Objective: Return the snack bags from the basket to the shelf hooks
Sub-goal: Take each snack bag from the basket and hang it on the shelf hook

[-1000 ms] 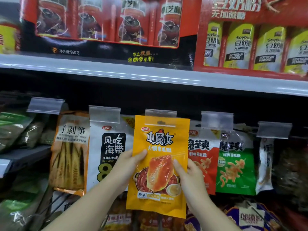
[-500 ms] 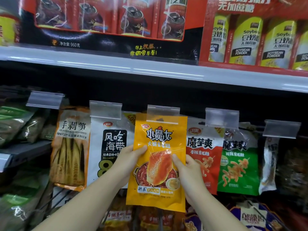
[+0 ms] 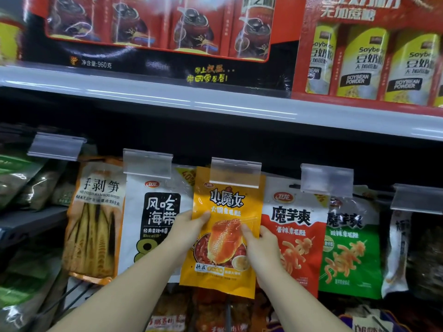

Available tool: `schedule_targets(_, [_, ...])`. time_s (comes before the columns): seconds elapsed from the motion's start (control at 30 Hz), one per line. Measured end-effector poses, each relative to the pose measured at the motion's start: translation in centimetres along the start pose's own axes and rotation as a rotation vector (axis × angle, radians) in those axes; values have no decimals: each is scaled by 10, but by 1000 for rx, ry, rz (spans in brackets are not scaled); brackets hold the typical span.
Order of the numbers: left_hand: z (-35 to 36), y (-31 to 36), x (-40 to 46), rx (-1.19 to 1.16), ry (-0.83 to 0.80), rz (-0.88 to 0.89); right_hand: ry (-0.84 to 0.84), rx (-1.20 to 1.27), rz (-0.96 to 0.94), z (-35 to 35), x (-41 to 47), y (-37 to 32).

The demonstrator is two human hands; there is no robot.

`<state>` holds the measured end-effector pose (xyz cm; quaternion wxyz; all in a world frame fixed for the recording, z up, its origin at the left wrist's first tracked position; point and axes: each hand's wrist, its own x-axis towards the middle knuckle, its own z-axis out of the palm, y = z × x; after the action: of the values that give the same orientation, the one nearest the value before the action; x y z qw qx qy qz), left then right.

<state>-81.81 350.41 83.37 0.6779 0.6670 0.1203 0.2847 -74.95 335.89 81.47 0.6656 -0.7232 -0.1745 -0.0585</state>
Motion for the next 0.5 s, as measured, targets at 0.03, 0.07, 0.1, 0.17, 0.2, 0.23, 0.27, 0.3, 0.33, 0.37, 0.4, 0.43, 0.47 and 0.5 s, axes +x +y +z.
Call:
schedule_targets(0.03, [1,0,3,15,8,5,9,-14,-2,1,2,0])
schedule_targets(0.07, [1,-1,6,28,14,10,16,-32,0,3,5,1])
schedule_targets(0.1, [1,-2,8,38,20,16,19,-54,4,4,6,2])
schedule_targets(0.17, [0,-5,9,65,27,49,27,-89,1,6,7,5])
schedule_targets(0.2, [-2,-8,9,87,27,78,29,-100,-4,6,7,6])
schedule_targets(0.23, [-3,-10,8,109,28,109,29,-107,-8,6,6,6])
schedule_targets(0.27, [-5,-13,6,115,31,130,31,-114,-9,5,5,7])
schedule_targets(0.3, [-7,-16,5,100,27,136,32,-123,-13,4,4,8])
schedule_targets(0.33, [-9,-19,3,75,23,136,36,-135,-16,4,2,9])
schedule_targets(0.37, [-12,-21,2,62,20,142,42,-146,-24,4,0,10])
schedule_targets(0.4, [-13,-23,0,67,22,162,53,-156,-29,4,-1,11])
schedule_targets(0.43, [-15,-24,-1,80,28,186,61,-162,-27,3,-3,12])
schedule_targets(0.47, [-17,-25,-3,87,38,199,68,-170,-19,3,-4,13])
schedule_targets(0.5, [-17,-25,-5,88,48,204,70,-177,-12,1,-4,13])
